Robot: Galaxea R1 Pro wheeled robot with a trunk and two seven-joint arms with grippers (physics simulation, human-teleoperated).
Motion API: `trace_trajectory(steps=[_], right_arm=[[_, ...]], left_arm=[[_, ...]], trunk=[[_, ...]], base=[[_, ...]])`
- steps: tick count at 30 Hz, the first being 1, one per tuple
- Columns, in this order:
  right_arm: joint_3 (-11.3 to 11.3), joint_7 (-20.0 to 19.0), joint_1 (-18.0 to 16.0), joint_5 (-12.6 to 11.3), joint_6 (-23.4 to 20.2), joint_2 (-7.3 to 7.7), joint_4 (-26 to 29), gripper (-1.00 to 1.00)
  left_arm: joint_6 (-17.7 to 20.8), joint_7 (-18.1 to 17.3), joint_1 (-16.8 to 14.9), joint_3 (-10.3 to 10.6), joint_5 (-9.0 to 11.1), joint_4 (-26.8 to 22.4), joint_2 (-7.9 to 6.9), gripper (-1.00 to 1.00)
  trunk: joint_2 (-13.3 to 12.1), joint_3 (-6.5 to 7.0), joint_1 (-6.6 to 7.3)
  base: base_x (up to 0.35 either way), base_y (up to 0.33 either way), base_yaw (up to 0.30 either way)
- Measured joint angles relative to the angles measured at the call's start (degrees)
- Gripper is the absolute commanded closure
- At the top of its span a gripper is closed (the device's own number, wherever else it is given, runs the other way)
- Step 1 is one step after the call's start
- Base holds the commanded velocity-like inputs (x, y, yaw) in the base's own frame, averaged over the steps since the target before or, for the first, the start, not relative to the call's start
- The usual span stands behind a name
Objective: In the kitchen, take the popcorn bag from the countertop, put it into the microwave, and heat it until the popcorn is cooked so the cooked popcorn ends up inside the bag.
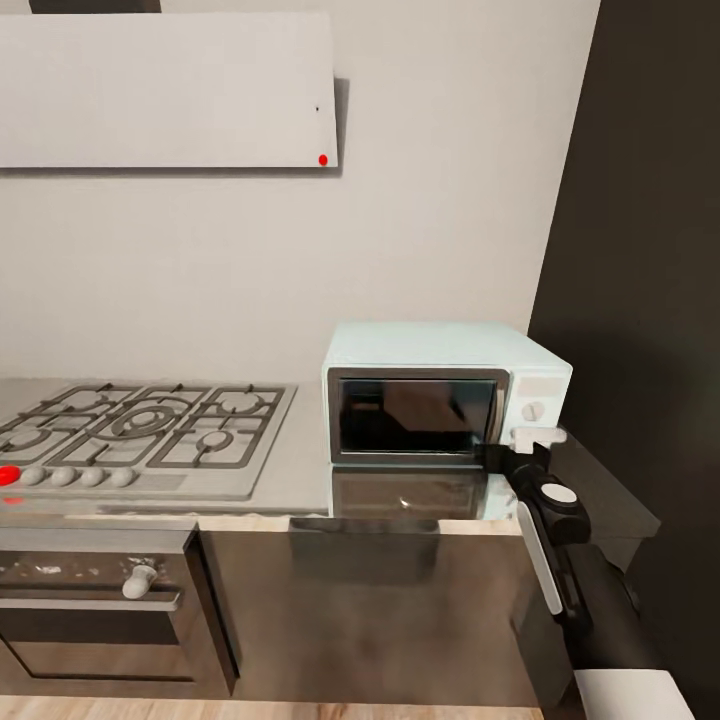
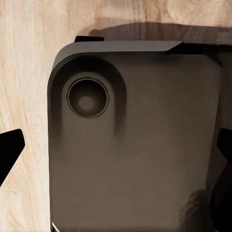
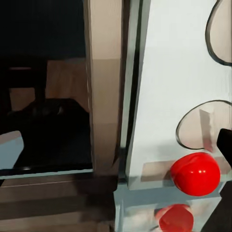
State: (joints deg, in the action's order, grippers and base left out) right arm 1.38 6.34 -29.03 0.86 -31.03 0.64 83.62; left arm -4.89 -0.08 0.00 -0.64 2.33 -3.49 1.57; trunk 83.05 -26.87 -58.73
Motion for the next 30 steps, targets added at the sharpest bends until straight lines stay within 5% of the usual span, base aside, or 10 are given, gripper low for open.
trace_trajectory(steps=[30], right_arm=[[-0.35,-0.18,0.04,-0.13,0.15,-0.22,0.08,-1.00]], left_arm=[[0.00,-0.04,0.00,-0.02,0.01,-0.02,0.00,-1.00]], trunk=[[0.00,0.00,0.01]], base=[[0.025,0.000,0.000]])
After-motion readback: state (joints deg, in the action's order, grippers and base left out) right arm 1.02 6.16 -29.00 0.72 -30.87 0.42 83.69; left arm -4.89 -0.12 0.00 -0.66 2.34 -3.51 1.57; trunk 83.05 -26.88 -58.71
